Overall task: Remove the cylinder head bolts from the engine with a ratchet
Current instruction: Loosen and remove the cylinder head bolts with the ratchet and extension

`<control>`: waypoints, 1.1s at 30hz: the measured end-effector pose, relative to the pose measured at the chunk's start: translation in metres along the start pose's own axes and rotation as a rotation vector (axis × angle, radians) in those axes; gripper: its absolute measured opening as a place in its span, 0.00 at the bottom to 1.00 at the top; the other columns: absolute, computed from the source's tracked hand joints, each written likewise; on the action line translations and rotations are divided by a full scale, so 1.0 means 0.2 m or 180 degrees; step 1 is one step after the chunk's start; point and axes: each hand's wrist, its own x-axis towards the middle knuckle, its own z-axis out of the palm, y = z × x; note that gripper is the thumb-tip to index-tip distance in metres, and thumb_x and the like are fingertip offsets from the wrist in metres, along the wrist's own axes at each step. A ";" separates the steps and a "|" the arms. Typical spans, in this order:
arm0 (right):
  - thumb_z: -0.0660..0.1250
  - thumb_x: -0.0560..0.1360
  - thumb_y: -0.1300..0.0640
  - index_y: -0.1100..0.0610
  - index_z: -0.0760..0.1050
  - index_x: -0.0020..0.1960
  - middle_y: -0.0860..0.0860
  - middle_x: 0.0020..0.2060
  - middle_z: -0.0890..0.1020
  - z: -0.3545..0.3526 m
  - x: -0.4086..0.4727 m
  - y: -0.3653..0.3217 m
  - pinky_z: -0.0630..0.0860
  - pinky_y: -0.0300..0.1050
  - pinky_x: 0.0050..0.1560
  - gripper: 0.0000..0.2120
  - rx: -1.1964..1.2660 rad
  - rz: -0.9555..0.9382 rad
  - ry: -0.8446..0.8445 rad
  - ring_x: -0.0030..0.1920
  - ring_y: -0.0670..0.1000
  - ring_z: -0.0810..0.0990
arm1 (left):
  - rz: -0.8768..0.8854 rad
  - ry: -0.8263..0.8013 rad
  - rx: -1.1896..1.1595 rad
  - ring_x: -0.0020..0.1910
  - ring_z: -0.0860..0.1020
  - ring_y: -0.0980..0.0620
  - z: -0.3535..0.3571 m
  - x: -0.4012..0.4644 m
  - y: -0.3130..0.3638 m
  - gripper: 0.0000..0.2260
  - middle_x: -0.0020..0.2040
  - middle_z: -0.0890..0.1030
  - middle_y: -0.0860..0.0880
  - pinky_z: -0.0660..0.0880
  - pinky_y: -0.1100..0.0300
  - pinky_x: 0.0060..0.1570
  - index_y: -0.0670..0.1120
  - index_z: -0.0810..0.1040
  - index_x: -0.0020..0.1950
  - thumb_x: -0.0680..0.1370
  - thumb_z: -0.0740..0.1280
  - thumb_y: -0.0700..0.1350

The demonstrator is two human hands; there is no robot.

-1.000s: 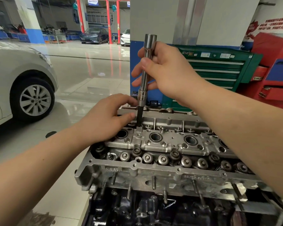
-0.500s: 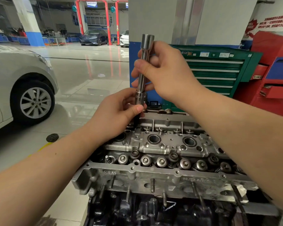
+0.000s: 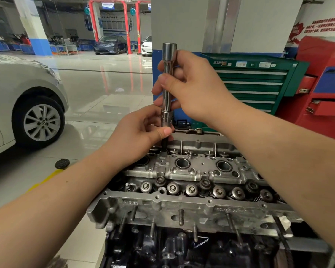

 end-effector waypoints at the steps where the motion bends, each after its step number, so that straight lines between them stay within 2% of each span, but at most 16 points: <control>1: 0.65 0.83 0.61 0.54 0.72 0.55 0.52 0.41 0.87 0.00 0.00 0.00 0.86 0.55 0.43 0.04 0.0010 -0.0005 0.0008 0.38 0.55 0.87 | -0.0022 -0.0010 -0.0001 0.48 0.87 0.40 0.00 0.00 0.00 0.12 0.54 0.82 0.31 0.79 0.39 0.59 0.40 0.79 0.62 0.79 0.72 0.34; 5: 0.65 0.82 0.62 0.56 0.72 0.53 0.55 0.41 0.87 0.00 -0.02 0.00 0.86 0.53 0.43 0.03 0.0067 -0.0020 -0.0047 0.40 0.57 0.87 | -0.0114 -0.0001 0.0018 0.51 0.85 0.33 -0.01 0.00 0.00 0.13 0.55 0.78 0.25 0.77 0.34 0.60 0.36 0.78 0.62 0.79 0.73 0.35; 7: 0.65 0.82 0.63 0.56 0.72 0.53 0.55 0.41 0.87 -0.01 -0.02 -0.01 0.86 0.52 0.44 0.04 -0.0071 -0.0039 -0.0217 0.40 0.57 0.87 | -0.0143 -0.0038 0.0045 0.53 0.81 0.25 -0.01 0.00 -0.01 0.12 0.55 0.78 0.24 0.76 0.30 0.60 0.37 0.79 0.61 0.78 0.74 0.35; 9: 0.65 0.82 0.63 0.54 0.71 0.52 0.53 0.41 0.87 -0.03 0.00 -0.03 0.85 0.55 0.47 0.05 -0.0341 -0.0062 -0.0460 0.40 0.55 0.88 | -0.0148 -0.0052 0.0088 0.54 0.79 0.22 -0.02 0.00 -0.02 0.11 0.55 0.80 0.25 0.76 0.29 0.59 0.39 0.80 0.60 0.78 0.74 0.36; 11: 0.65 0.82 0.63 0.53 0.71 0.52 0.51 0.41 0.88 -0.03 0.01 -0.04 0.85 0.57 0.49 0.06 -0.0458 -0.0035 -0.0562 0.41 0.53 0.88 | -0.0113 0.0011 0.0125 0.56 0.81 0.26 -0.02 -0.01 -0.02 0.10 0.54 0.82 0.29 0.78 0.31 0.58 0.40 0.81 0.60 0.79 0.74 0.38; 14: 0.67 0.81 0.61 0.57 0.74 0.54 0.51 0.41 0.88 0.00 -0.01 -0.03 0.84 0.58 0.50 0.03 -0.0362 0.0052 -0.0293 0.42 0.52 0.88 | -0.0068 0.0117 0.0071 0.54 0.85 0.36 -0.01 -0.01 -0.01 0.09 0.52 0.86 0.36 0.82 0.38 0.53 0.43 0.83 0.59 0.80 0.73 0.43; 16: 0.68 0.81 0.59 0.58 0.75 0.54 0.51 0.41 0.87 0.04 -0.04 -0.02 0.84 0.59 0.51 0.04 -0.0243 0.0093 0.0001 0.44 0.52 0.87 | -0.0021 0.0154 0.0075 0.53 0.85 0.38 -0.01 -0.01 0.00 0.09 0.51 0.87 0.39 0.82 0.38 0.53 0.43 0.83 0.58 0.80 0.74 0.45; 18: 0.69 0.81 0.56 0.53 0.78 0.54 0.48 0.44 0.87 0.05 -0.08 -0.01 0.82 0.56 0.56 0.03 -0.0442 0.0066 0.0125 0.49 0.48 0.86 | 0.0058 0.0157 0.0134 0.52 0.85 0.37 -0.01 -0.02 0.01 0.12 0.50 0.87 0.40 0.82 0.36 0.54 0.44 0.83 0.57 0.78 0.75 0.49; 20: 0.68 0.81 0.50 0.50 0.79 0.61 0.45 0.53 0.86 0.02 -0.13 0.00 0.77 0.53 0.64 0.10 -0.0750 0.0175 0.0066 0.57 0.45 0.82 | 0.0163 0.0141 0.0255 0.50 0.84 0.36 -0.01 -0.02 0.01 0.14 0.48 0.86 0.40 0.81 0.35 0.53 0.47 0.84 0.55 0.75 0.74 0.54; 22: 0.66 0.81 0.46 0.48 0.75 0.70 0.42 0.60 0.83 -0.07 -0.24 0.00 0.74 0.49 0.68 0.19 -0.0993 0.0322 0.0111 0.63 0.42 0.79 | 0.0221 0.0193 0.0317 0.49 0.85 0.39 0.00 -0.02 0.01 0.16 0.49 0.86 0.44 0.81 0.36 0.55 0.52 0.83 0.58 0.73 0.75 0.57; 24: 0.66 0.81 0.45 0.47 0.73 0.72 0.39 0.60 0.82 -0.21 -0.38 0.01 0.73 0.44 0.67 0.20 -0.1405 0.0302 0.0231 0.63 0.39 0.77 | 0.0226 0.0355 0.0267 0.51 0.85 0.47 -0.01 -0.02 0.02 0.23 0.54 0.85 0.51 0.83 0.41 0.55 0.62 0.79 0.64 0.69 0.76 0.61; 26: 0.65 0.81 0.45 0.45 0.74 0.70 0.37 0.59 0.81 -0.39 -0.54 0.02 0.72 0.41 0.65 0.19 -0.1945 0.0308 0.0382 0.62 0.38 0.77 | 0.0409 0.0512 0.0407 0.52 0.84 0.57 -0.02 -0.02 0.04 0.26 0.57 0.82 0.60 0.83 0.52 0.49 0.72 0.72 0.64 0.68 0.76 0.63; 28: 0.65 0.80 0.46 0.45 0.75 0.68 0.37 0.59 0.81 -0.58 -0.70 0.06 0.72 0.43 0.63 0.17 -0.2450 0.0507 0.0599 0.62 0.41 0.77 | 0.0584 0.0685 0.0505 0.53 0.83 0.62 -0.04 -0.03 0.06 0.26 0.58 0.81 0.64 0.80 0.59 0.48 0.74 0.68 0.64 0.70 0.76 0.64; 31: 0.65 0.79 0.47 0.47 0.76 0.67 0.44 0.60 0.82 -0.90 -0.93 0.17 0.75 0.51 0.62 0.17 -0.3507 0.1104 0.0945 0.63 0.51 0.78 | 0.0524 0.0861 0.0367 0.52 0.84 0.60 -0.03 -0.02 0.07 0.24 0.59 0.83 0.61 0.82 0.49 0.48 0.69 0.73 0.65 0.71 0.74 0.67; 33: 0.66 0.78 0.44 0.50 0.75 0.68 0.50 0.62 0.81 -1.07 -1.08 0.26 0.76 0.55 0.62 0.21 -0.3921 0.1890 0.0887 0.63 0.58 0.78 | 0.0455 0.0857 0.0143 0.53 0.86 0.52 0.01 0.00 0.07 0.20 0.58 0.85 0.55 0.83 0.40 0.50 0.67 0.75 0.63 0.74 0.73 0.66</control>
